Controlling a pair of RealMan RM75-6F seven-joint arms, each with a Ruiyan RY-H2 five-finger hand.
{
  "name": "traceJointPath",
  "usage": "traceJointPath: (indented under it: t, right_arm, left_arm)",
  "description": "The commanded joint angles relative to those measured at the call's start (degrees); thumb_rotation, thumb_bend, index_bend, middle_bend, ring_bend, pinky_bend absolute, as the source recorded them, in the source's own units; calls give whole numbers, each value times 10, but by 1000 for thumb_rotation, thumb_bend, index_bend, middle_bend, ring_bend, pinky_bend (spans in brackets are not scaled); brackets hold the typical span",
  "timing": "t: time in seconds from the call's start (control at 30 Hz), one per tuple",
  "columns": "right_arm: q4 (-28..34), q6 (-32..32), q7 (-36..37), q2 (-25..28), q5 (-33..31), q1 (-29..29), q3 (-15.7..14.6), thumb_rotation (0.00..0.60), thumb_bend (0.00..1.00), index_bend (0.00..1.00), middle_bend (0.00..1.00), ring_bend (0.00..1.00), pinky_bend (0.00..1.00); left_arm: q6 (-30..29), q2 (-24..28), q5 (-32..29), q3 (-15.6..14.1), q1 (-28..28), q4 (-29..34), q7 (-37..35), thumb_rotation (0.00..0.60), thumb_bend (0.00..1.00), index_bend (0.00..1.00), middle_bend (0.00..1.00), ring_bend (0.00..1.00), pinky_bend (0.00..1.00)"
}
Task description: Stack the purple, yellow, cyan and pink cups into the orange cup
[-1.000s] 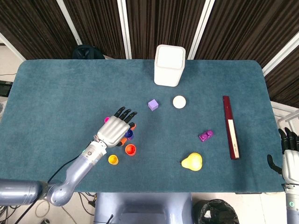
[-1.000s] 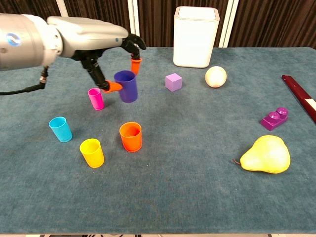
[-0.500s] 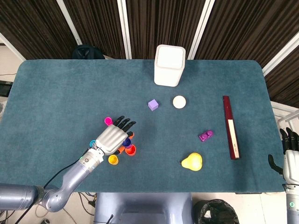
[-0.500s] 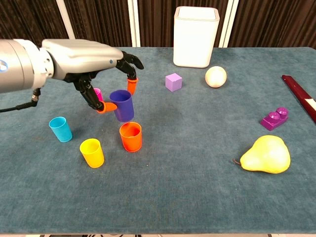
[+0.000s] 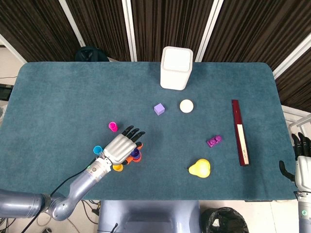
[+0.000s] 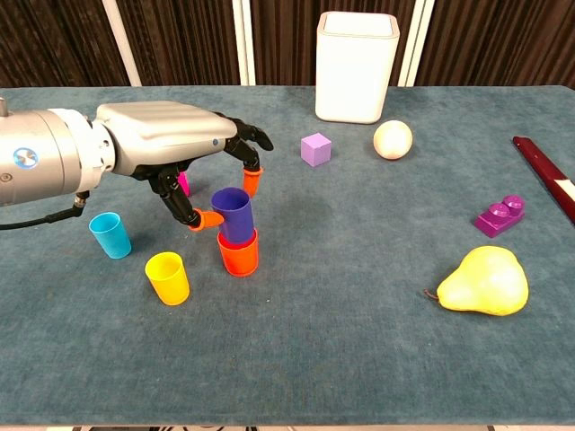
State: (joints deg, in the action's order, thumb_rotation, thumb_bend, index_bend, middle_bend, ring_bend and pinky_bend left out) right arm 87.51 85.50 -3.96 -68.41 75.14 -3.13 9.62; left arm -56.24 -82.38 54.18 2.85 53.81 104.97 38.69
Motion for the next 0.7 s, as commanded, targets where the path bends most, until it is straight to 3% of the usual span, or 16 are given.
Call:
traceJointPath:
  t: [0.03, 0.33, 0.5, 0.7]
  right_arm:
    - [-1, -3, 0, -1, -2, -1, 0, 600, 419, 36, 0, 35, 24]
    - [0, -5, -2, 0, -3, -1, -1, 600, 420, 36, 0, 35, 24]
    - [3, -4, -3, 1, -4, -1, 0, 600, 420, 36, 0, 35, 24]
    - [5, -8, -6, 3, -9, 0, 0, 600, 420, 36, 0, 35, 24]
  left_arm:
    - [0, -4, -3, -1, 0, -5, 2, 600, 357, 453, 68, 0, 0]
    - [11, -23, -7, -4, 8, -26, 11, 600, 338, 378, 67, 0, 0]
    - [18, -23, -9, -11, 12, -23, 21, 600, 273, 195, 60, 0, 0]
    - [10, -1, -2, -14, 12, -3, 30, 600, 268, 112, 57, 0, 0]
